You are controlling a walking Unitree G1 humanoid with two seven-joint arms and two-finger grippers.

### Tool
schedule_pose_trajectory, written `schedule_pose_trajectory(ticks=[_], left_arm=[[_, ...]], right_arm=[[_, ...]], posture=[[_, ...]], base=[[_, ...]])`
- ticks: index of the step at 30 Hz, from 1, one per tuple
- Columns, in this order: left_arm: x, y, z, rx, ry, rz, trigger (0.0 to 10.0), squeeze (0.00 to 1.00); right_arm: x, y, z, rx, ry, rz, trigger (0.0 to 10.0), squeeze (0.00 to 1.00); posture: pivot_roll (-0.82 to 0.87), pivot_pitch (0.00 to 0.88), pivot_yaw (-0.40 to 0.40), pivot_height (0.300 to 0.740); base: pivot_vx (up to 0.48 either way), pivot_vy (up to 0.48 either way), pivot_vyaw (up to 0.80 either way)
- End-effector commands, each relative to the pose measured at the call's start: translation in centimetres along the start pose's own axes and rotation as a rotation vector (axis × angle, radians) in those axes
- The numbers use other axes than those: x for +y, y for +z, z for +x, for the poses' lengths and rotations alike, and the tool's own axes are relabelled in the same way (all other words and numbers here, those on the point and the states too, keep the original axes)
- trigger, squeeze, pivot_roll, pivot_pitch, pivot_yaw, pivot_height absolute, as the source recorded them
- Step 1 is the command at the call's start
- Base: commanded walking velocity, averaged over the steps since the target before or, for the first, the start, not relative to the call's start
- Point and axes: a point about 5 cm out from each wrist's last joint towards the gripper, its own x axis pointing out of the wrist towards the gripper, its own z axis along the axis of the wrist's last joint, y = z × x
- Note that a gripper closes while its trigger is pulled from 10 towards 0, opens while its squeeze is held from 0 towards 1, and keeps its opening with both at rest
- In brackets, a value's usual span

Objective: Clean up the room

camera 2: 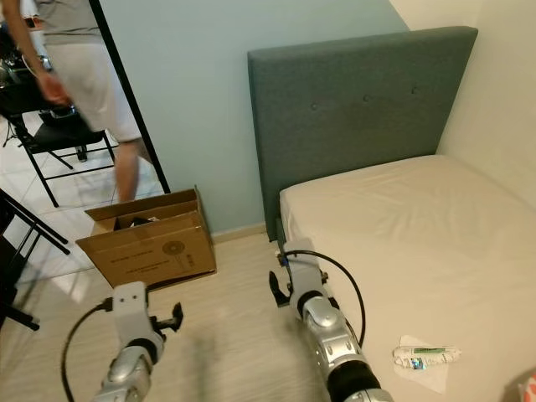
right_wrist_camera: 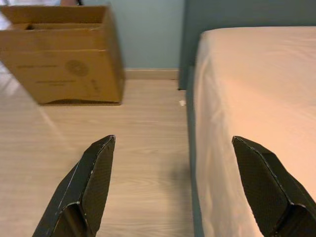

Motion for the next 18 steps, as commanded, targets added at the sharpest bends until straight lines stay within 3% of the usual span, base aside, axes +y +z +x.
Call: schedule_pose_trajectory(ticks=[1, 5, 7, 11, 18], left_arm=[[0.4, -0.5, -0.4, 0.020, -0.010, 0.079, 10.0, 0.00], [1.9, -0.7, -1.0, 0.010, 0.076, 0.114, 10.0, 0.00], [2.7, -0.3, -1.9, -0.026, 0.127, 0.086, 10.0, 0.00], [2.7, -0.1, -2.7, -0.035, 0.130, 0.061, 10.0, 0.00], [0.5, 2.2, -3.2, -0.157, -0.001, 0.282, 10.0, 0.00]], right_arm=[[-0.5, 0.2, 0.1, 0.008, -0.040, -0.011, 10.0, 0.00], [-0.7, 0.3, 0.0, 0.018, -0.040, -0.043, 10.0, 0.00], [-0.8, 0.1, -0.3, 0.008, -0.023, -0.055, 10.0, 0.00], [-0.9, -0.3, -0.6, 0.015, -0.020, -0.064, 10.0, 0.00], [-1.7, 0.3, -0.8, -0.028, -0.081, 0.004, 10.0, 0.00]], posture=[[-0.05, 0.029, 0.017, 0.740], [-0.04, 0.052, -0.040, 0.740], [-0.01, 0.076, -0.074, 0.740], [0.00, 0.090, -0.083, 0.740], [0.00, 0.119, -0.051, 0.740]], base=[[0.000, 0.000, 0.00], [0.000, 0.000, 0.00], [0.000, 0.000, 0.00], [0.000, 0.000, 0.00], [0.000, 0.000, 0.00]])
